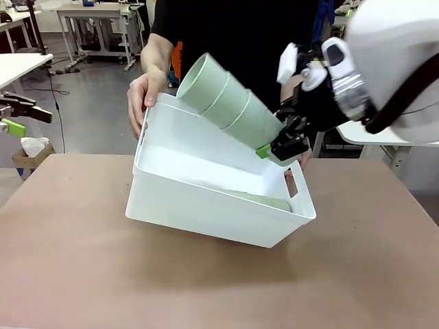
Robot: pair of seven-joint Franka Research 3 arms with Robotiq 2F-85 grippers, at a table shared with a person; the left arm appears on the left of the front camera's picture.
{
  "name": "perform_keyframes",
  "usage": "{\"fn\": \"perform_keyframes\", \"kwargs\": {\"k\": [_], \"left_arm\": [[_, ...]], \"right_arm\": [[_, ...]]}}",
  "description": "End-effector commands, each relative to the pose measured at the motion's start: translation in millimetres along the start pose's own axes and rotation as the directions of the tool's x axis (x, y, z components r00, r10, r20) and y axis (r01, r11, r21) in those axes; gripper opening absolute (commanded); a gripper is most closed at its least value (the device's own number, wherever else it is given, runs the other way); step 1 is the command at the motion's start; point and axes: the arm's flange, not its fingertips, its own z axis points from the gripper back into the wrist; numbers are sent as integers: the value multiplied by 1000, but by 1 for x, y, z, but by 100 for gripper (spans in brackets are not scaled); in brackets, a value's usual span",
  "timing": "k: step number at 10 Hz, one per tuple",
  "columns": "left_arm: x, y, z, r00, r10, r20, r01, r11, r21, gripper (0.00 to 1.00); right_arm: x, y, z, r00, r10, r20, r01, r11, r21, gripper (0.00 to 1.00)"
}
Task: Stack the cups and store them in the basket.
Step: Place the stack of Reusable plastic cups into the Pantry Basket.
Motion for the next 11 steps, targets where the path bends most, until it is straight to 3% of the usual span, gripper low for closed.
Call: {"fn": "perform_keyframes", "kwargs": {"k": [1,4,7,11], "left_arm": [[2,-3,-1,1000,-1,4,1,1000,6,100],[2,-3,-1,1000,-1,4,1,1000,6,100],[2,-3,-1,1000,-1,4,1,1000,6,100],[2,-3,-1,1000,-1,4,1,1000,6,100]], "right_arm": [[12,-24,-22,996,-50,-72,48,998,-29,84],[18,-49,-66,985,-58,-165,43,995,-93,84],[27,-50,-106,971,-37,-236,16,996,-93,84],[15,-21,-104,966,27,-257,-35,999,-26,84]]}}
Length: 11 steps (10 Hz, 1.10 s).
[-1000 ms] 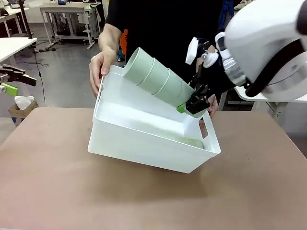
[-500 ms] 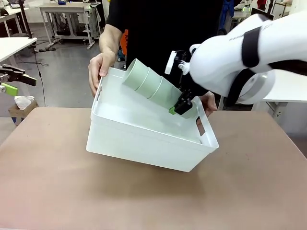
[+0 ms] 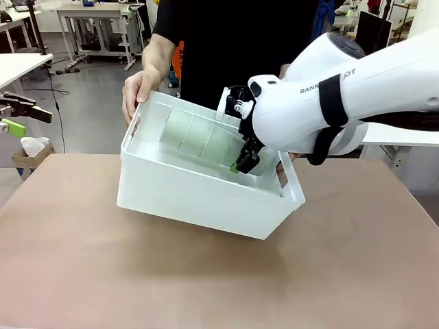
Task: Stack the cups and store them in the basket.
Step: Place the stack of Reusable plastic cups into the Pantry Basket.
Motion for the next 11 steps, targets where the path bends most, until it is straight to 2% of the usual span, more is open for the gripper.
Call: {"fn": "perform_keyframes", "kwargs": {"k": [1,6,7,11], "left_arm": [[2,-3,-1,1000,-1,4,1,1000,6,100],[2,-3,-1,1000,-1,4,1,1000,6,100],[2,-3,-1,1000,-1,4,1,1000,6,100],[2,-3,-1,1000,-1,4,1,1000,6,100]], "right_arm": [[-7,9,8,1000,5,-13,-5,1000,2,84],[-19,14,9,999,19,-47,-19,1000,7,84],[-21,14,10,998,36,-54,-36,999,12,100],[-14,16,29,999,47,-10,-48,999,-17,100]]}}
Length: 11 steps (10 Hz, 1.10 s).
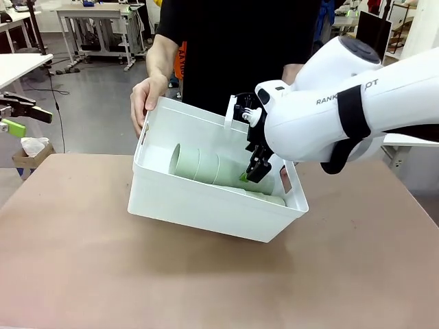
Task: Stack the cups and store them in the basket.
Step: Place the stack of Reusable plastic cups into the Pantry Basket.
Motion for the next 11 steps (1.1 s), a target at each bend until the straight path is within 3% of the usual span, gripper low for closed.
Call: {"fn": "perform_keyframes", "kwargs": {"k": [1,3,6,9,11], "left_arm": [[2,-3,-1,1000,-1,4,1,1000,6,100],[2,-3,-1,1000,-1,4,1,1000,6,100],[2,-3,-1,1000,-1,4,1,1000,6,100],[2,-3,-1,1000,-1,4,1,1000,6,100],[2,-3,-1,1000,-1,4,1,1000,6,100]], "right_arm": [[6,3,29,999,20,38,-19,1000,-24,100],[-1,4,67,995,14,98,-9,999,-50,100],[-62,-17,138,965,-75,250,88,995,-43,100],[-132,-40,185,886,-185,424,190,981,30,100],[-196,-56,199,802,-273,531,288,956,56,100]]}}
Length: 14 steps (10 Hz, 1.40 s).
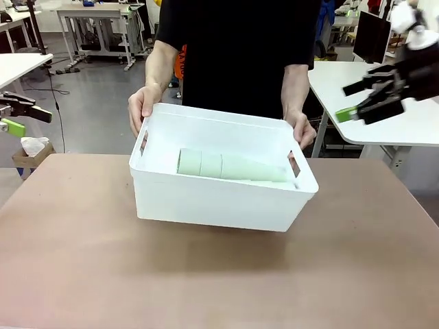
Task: Stack the cups and store them in the basket.
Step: Place the stack of Reusable plastic cups into the Pantry Basket.
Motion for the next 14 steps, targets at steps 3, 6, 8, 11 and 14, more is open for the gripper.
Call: {"fn": "perform_keyframes", "kwargs": {"k": [3,6,8,11,14], "left_arm": [[2,-2,-1,1000,-1,4,1,1000,4,100],[2,-2,-1,1000,-1,4,1,1000,4,100],[2,-2,-1,1000,-1,4,1,1000,4,100],[2,-2,-1,1000,-1,4,1,1000,4,100],[2,-2,-1,1000,-1,4,1,1000,4,100]], "right_arm": [[-86,-32,25,980,-133,149,130,991,31,100],[-125,-41,14,980,-102,172,93,994,59,100],[-109,-35,33,972,-170,161,166,985,38,100],[-109,-35,33,972,-170,161,166,985,38,100],[-109,-35,33,972,-170,161,166,985,38,100]]}}
